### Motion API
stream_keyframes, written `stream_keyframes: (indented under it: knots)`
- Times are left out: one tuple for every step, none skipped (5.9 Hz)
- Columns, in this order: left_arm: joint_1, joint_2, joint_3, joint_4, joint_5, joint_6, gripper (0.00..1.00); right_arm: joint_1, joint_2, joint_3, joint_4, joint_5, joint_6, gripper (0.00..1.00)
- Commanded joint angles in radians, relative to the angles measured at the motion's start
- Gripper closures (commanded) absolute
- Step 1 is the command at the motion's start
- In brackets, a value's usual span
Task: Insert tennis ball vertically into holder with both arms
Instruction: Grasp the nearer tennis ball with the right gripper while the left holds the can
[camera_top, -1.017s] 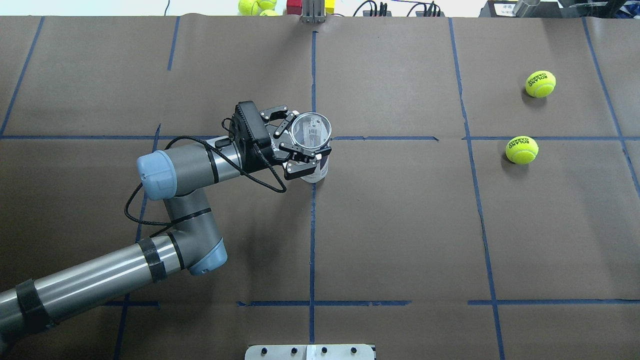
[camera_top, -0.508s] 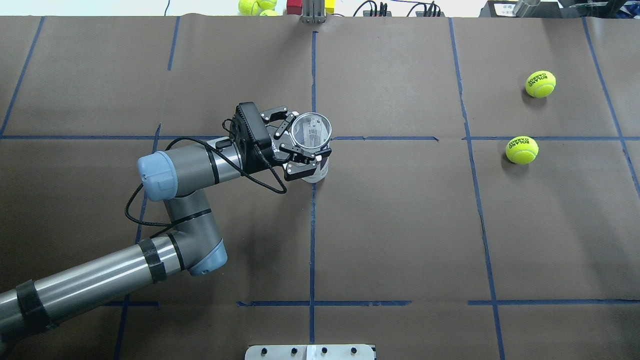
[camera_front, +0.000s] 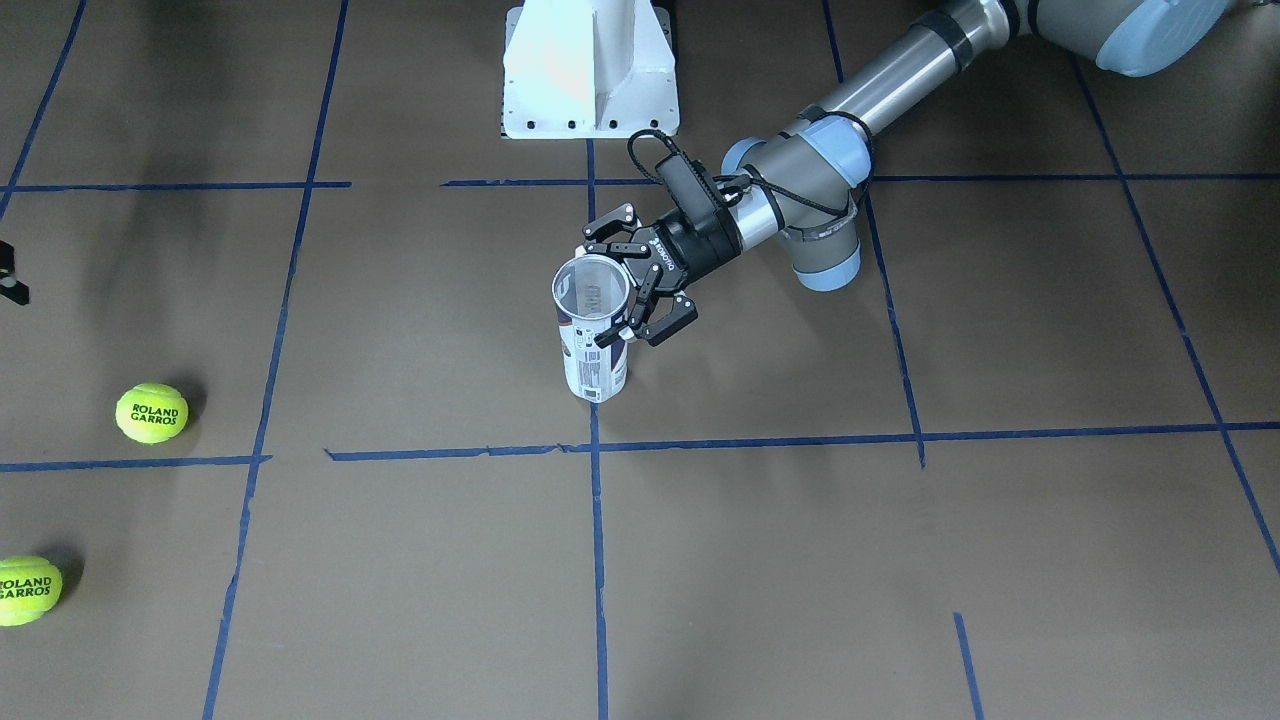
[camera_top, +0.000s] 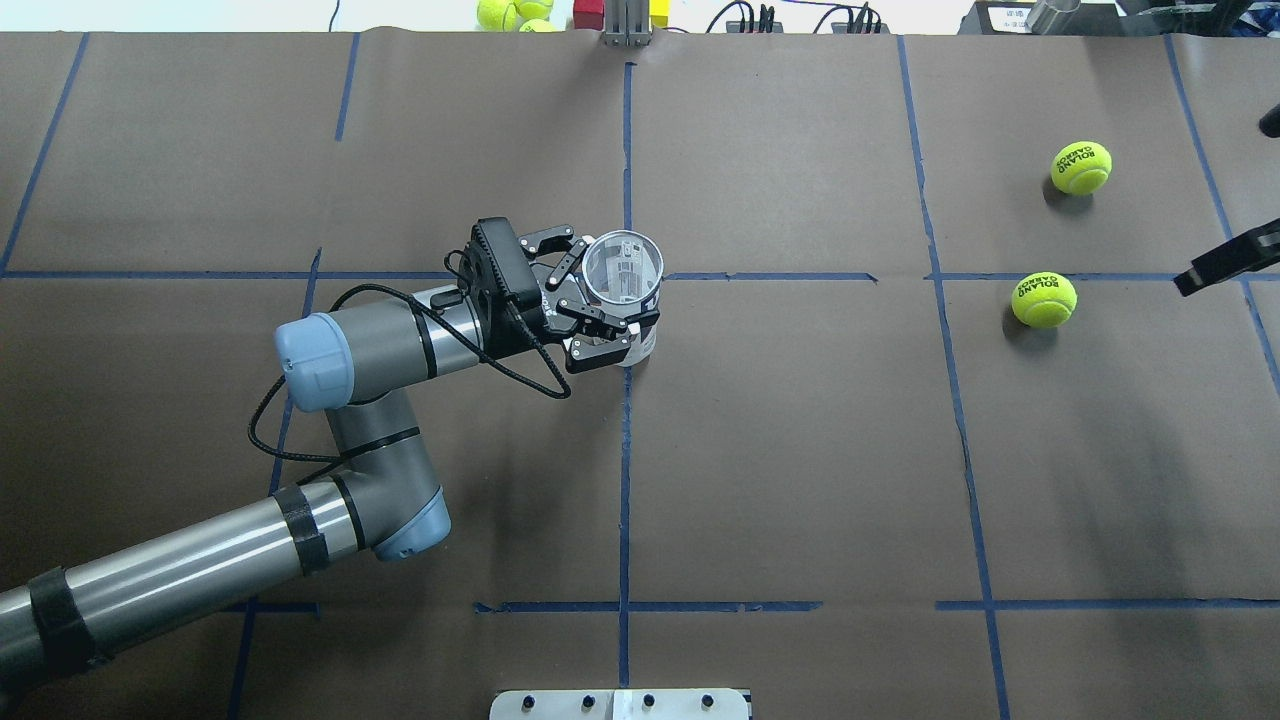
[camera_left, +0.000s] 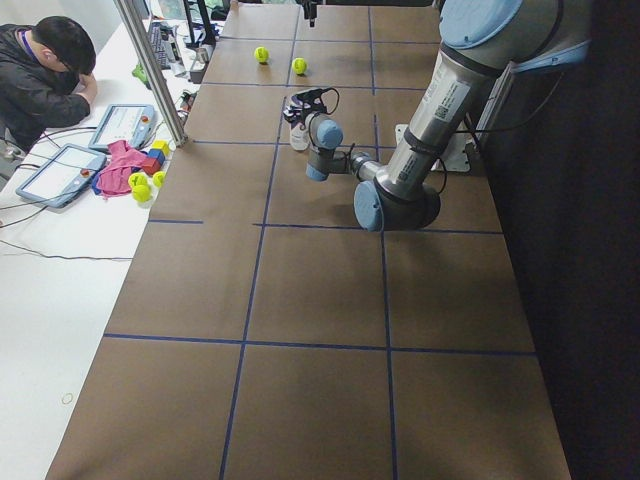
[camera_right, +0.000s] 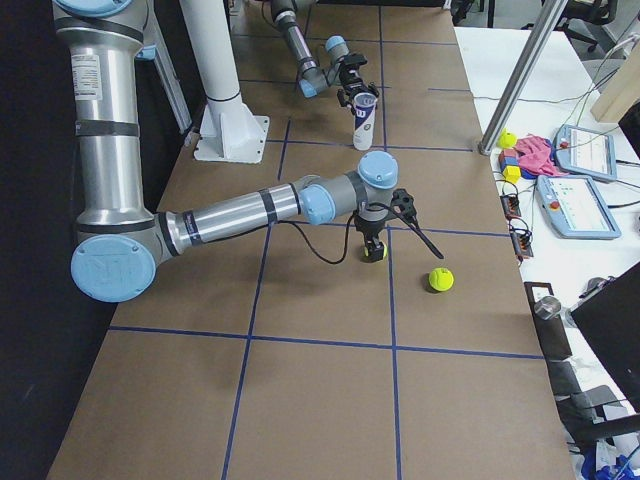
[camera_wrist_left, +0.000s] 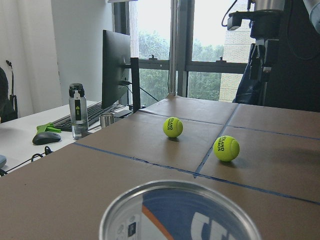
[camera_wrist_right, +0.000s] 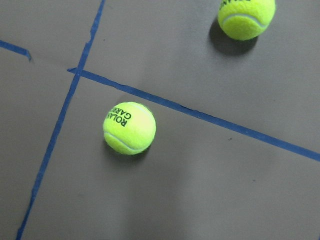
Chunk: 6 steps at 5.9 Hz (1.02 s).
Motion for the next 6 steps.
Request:
stream_keyframes:
  knots:
    - [0.0, 0.0, -0.001, 0.0, 0.002, -0.003, 0.1, -0.119, 0.082, -0.184, 0.285, -0.117, 0.187, 0.0]
    - [0.0, 0.0, -0.003, 0.0, 0.002, -0.004, 0.1, -0.169, 0.116, -0.237, 0.35, -0.157, 0.238, 0.0]
    - [0.0, 0.0, -0.003, 0.002, 0.002, -0.004, 0.1, -0.196, 0.122, -0.24, 0.351, -0.172, 0.25, 0.0]
    - [0.0, 0.0, -0.003, 0.002, 0.002, -0.004, 0.1, -0.213, 0.124, -0.245, 0.351, -0.174, 0.249, 0.0]
    - [0.0, 0.0, -0.003, 0.002, 0.002, -0.004, 0.1, -0.236, 0.123, -0.259, 0.353, -0.209, 0.249, 0.0]
    - [0.0, 0.002, -0.003, 0.002, 0.002, -0.004, 0.09, -0.254, 0.124, -0.277, 0.353, -0.212, 0.246, 0.0]
